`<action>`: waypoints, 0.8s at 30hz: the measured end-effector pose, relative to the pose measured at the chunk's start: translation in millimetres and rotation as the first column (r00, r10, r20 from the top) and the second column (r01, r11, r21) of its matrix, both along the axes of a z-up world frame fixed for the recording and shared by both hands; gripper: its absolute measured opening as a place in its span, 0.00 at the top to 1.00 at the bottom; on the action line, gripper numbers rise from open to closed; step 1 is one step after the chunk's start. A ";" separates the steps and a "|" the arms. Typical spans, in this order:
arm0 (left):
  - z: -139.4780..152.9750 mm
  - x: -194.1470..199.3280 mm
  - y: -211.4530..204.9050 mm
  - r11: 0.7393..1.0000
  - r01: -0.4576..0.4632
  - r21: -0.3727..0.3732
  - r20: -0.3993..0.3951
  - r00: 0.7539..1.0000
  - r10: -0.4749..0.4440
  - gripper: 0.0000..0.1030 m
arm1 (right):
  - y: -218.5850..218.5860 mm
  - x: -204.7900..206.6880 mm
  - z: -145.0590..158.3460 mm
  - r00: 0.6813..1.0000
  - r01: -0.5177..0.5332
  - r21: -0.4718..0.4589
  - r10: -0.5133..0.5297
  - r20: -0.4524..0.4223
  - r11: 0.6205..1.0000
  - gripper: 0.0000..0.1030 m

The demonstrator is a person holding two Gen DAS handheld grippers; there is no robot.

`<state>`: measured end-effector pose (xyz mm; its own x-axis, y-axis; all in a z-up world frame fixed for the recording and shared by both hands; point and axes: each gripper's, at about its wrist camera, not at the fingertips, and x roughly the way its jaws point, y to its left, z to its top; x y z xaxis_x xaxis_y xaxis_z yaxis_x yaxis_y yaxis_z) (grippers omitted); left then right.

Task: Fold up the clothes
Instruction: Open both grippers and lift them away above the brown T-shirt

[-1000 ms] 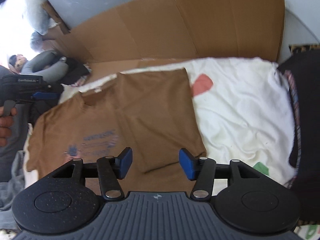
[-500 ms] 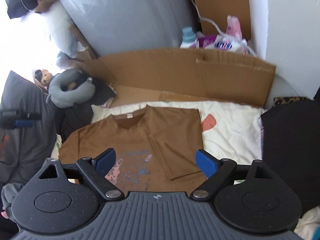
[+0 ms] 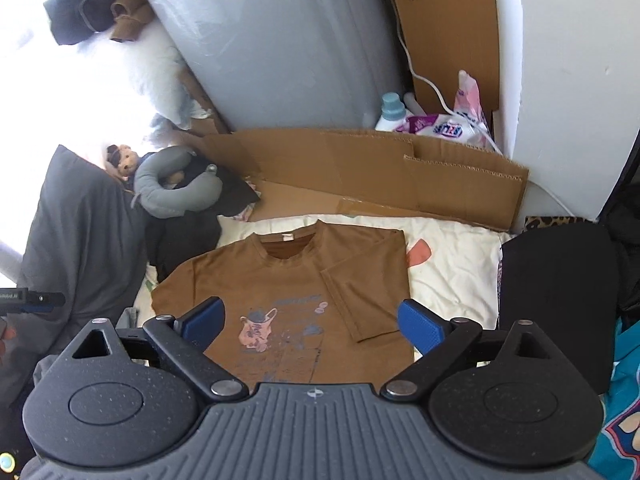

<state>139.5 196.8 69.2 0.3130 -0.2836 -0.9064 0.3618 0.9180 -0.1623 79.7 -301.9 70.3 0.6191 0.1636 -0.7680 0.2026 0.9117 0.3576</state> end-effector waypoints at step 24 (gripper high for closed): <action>-3.5 -37.7 80.8 0.994 -0.081 0.072 -0.001 0.997 0.082 0.08 | 64.6 -28.4 -34.7 0.994 -0.111 0.052 0.110 0.020 0.992 0.05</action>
